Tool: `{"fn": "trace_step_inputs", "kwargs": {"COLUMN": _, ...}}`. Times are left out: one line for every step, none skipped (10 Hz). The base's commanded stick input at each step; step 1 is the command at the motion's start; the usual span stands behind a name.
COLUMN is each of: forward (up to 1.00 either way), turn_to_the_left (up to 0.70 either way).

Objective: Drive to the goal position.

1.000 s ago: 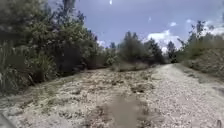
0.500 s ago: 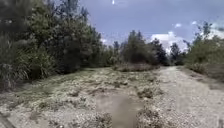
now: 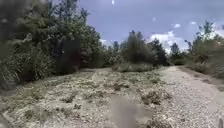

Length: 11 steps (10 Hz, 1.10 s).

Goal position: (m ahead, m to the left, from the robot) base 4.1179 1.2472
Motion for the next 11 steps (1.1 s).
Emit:
{"fn": "trace_step_inputs", "kwargs": {"forward": 0.5, "turn_to_the_left": 0.01}}
{"fn": "trace_step_inputs", "kwargs": {"forward": 0.5, "turn_to_the_left": 0.01}}
{"fn": "trace_step_inputs", "kwargs": {"forward": 0.5, "turn_to_the_left": 0.01}}
{"fn": "trace_step_inputs", "kwargs": {"forward": 0.5, "turn_to_the_left": 0.01}}
{"fn": "trace_step_inputs", "kwargs": {"forward": 0.5, "turn_to_the_left": 0.01}}
{"fn": "trace_step_inputs", "kwargs": {"forward": 0.5, "turn_to_the_left": 0.01}}
{"fn": "trace_step_inputs", "kwargs": {"forward": 0.5, "turn_to_the_left": 0.01}}
{"fn": "trace_step_inputs", "kwargs": {"forward": 0.5, "turn_to_the_left": 0.01}}
{"fn": "trace_step_inputs", "kwargs": {"forward": 0.5, "turn_to_the_left": 0.01}}
{"fn": "trace_step_inputs", "kwargs": {"forward": 0.5, "turn_to_the_left": 0.01}}
{"fn": "trace_step_inputs", "kwargs": {"forward": 0.5, "turn_to_the_left": 0.01}}
